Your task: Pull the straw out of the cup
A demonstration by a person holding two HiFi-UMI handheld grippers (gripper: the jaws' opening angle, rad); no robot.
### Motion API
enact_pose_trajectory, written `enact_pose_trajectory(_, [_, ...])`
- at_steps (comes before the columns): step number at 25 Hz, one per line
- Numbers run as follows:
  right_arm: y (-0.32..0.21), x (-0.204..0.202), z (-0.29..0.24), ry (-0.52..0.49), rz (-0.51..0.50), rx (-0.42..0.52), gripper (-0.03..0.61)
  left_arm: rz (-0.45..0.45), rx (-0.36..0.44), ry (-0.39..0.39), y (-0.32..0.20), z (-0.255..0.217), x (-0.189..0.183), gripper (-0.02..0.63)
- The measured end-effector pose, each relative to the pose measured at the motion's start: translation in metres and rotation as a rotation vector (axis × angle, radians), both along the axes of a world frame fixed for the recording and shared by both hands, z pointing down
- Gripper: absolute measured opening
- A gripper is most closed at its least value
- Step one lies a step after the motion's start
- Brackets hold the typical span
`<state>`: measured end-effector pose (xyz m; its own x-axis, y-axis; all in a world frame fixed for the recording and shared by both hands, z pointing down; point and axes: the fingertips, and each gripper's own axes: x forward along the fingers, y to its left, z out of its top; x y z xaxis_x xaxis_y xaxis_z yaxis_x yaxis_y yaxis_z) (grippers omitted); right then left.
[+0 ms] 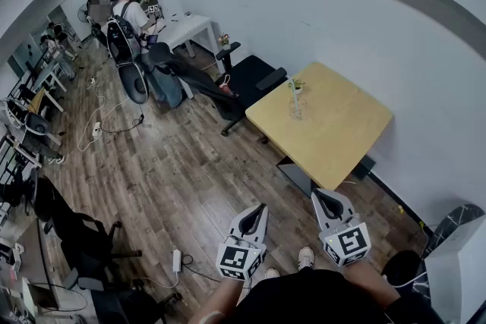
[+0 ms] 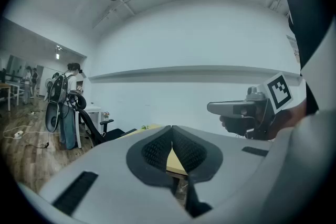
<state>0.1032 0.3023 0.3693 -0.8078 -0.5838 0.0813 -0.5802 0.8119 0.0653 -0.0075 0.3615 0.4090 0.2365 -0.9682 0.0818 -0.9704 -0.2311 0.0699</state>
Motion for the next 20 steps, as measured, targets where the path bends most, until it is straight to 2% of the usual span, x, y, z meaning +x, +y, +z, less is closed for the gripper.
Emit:
enact_pose_trajectory(11, [-0.024,0.005,-0.002,0.001,-0.004,0.003,0.018,-0.029,-0.012,-0.008,-0.024,-0.001,-0.001,0.02])
enact_pose_trajectory(20, [-0.057,0.034,-0.011,-0.084,-0.001,-0.013,0.018,-0.058,-0.013,-0.02,-0.048,-0.005,0.016,0.02])
